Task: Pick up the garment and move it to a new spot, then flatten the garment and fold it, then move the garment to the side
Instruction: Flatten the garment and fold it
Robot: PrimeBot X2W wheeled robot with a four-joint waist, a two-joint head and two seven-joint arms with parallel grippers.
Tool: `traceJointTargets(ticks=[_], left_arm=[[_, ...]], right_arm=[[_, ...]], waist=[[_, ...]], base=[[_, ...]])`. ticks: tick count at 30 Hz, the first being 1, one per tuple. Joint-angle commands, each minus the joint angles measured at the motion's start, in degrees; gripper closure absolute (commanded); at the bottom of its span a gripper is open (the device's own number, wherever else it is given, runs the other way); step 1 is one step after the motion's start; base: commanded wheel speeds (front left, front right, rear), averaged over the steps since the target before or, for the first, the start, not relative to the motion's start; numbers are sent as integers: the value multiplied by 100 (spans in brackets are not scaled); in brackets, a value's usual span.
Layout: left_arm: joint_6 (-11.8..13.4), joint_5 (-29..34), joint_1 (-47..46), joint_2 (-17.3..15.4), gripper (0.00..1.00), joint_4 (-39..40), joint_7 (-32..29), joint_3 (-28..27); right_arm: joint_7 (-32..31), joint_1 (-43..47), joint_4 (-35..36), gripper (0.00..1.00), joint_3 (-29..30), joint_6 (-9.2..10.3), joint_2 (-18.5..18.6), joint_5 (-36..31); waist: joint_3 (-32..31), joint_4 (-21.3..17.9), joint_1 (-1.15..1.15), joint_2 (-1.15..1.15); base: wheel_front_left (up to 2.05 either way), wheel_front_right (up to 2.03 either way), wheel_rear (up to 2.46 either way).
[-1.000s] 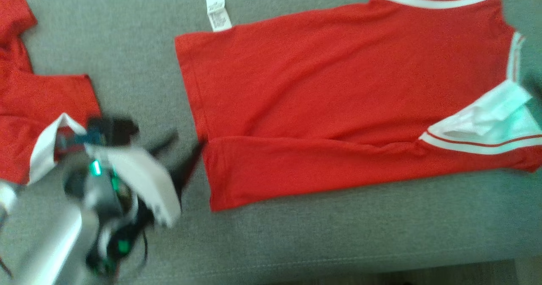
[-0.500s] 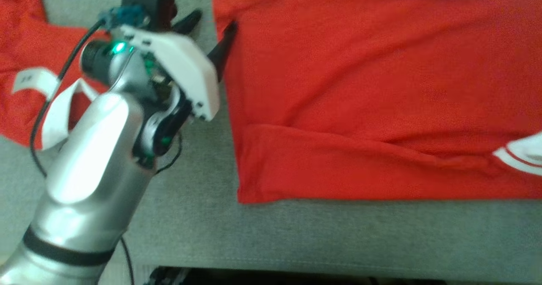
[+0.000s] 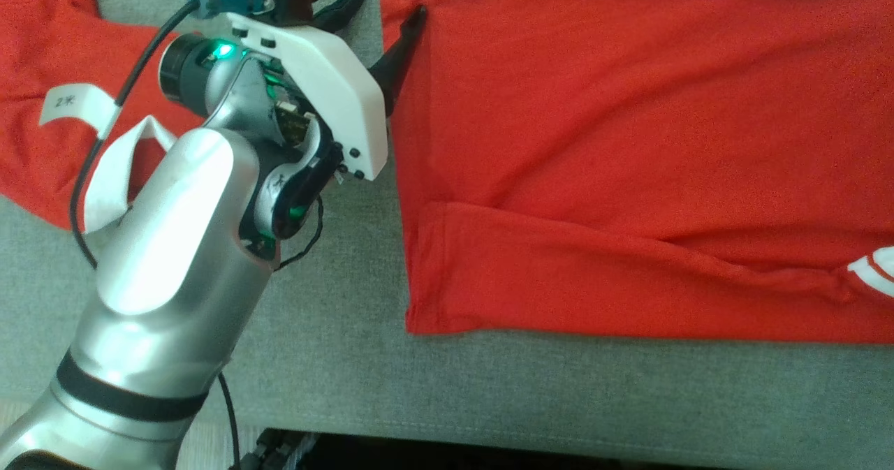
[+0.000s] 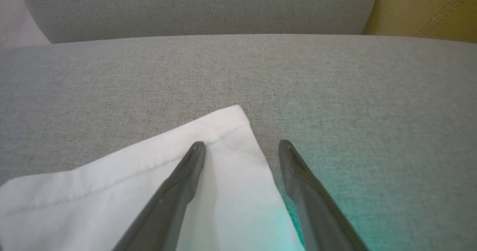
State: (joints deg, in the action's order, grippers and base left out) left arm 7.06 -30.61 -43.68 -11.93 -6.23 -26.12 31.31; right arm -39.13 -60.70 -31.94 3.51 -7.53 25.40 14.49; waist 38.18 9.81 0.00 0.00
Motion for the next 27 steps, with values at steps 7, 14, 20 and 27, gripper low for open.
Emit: traceJointTargets(ticks=[7,14,20,27], left_arm=[[-33,-78,-110,-147,0,16,-139,-69],[-198,-169,-173,-107,100,0,-201,42],[-185,-182,-246,-194,100,-18,-38,-95],[-32,-335,-152,-311,100,312,218,-464]], right_arm=[[60,-178,11,40,-422,4,-8,324],[155,-162,-44,100,-667,4,-24,607],[842,-269,-69,100,-542,4,-23,761],[1173,-230,63,100,-560,4,161,1110]], waist=[[-6,-67,0,0],[-37,-115,0,0],[-175,-241,0,0],[-432,-489,0,0]], base=[[0,0,0],[0,0,0],[0,0,0],[0,0,0]])
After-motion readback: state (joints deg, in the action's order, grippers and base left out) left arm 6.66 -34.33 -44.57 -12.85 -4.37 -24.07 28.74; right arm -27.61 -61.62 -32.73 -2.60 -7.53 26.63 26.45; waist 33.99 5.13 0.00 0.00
